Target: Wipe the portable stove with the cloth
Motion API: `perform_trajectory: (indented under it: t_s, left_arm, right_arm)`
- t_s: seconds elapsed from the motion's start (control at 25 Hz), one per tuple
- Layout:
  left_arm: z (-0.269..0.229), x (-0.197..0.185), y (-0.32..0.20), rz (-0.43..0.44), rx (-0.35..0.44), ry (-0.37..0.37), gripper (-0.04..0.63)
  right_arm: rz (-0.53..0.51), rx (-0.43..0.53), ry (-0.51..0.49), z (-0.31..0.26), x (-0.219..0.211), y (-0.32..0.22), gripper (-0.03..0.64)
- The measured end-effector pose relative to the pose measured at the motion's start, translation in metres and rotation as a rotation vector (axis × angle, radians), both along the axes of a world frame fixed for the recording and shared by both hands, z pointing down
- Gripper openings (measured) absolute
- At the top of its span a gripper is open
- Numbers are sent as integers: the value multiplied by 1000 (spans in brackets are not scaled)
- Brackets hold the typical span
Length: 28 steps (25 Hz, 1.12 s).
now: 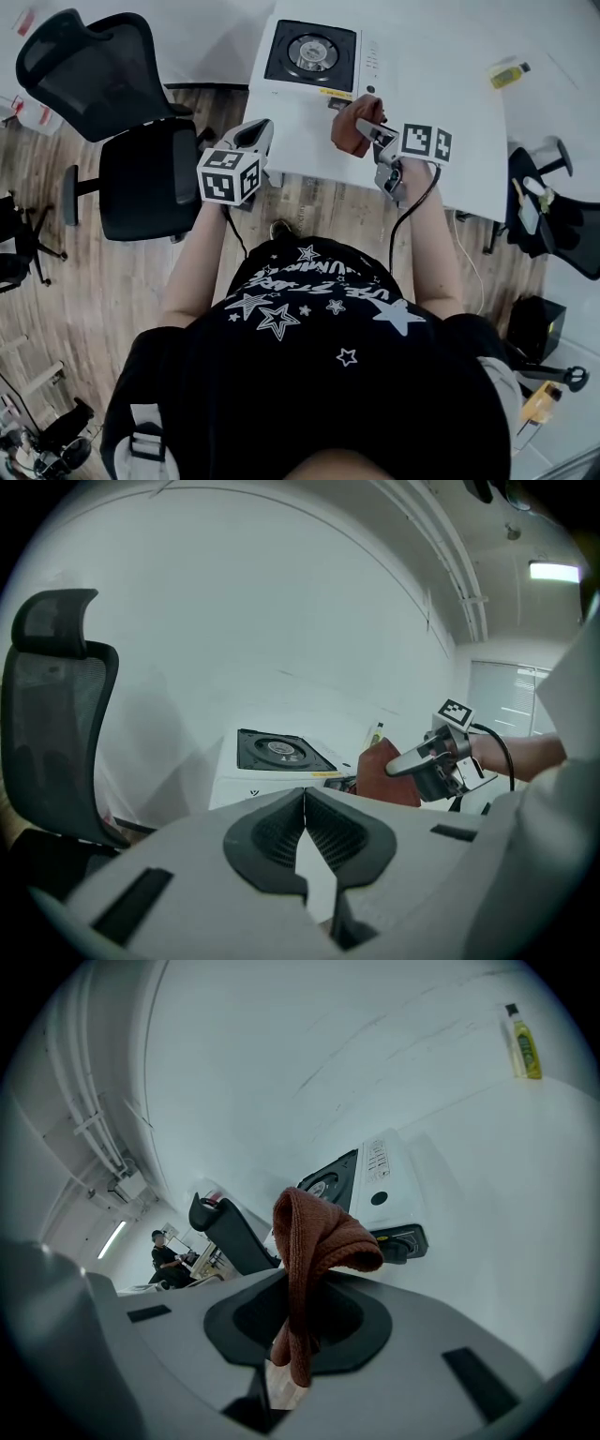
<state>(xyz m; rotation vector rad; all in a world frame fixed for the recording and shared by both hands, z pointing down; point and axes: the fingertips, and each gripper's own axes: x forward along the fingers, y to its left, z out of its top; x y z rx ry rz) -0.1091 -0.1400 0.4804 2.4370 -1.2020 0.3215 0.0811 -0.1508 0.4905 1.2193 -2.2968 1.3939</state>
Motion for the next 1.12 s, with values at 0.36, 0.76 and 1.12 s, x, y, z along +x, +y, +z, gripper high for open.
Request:
perform_trajectory:
  t_s: [0.36, 0.76, 1.12]
  left_arm:
    - [-6, 39, 31, -10, 2, 8, 9]
    - [-16, 77, 107, -19, 21, -11, 9]
    - [-19, 107, 193, -34, 13, -16, 8]
  right_arm:
    - [-15, -2, -25, 1, 23, 49, 57]
    - [-61, 31, -17, -8, 47, 118, 57]
    - [-82, 48, -8, -9, 68, 203, 57]
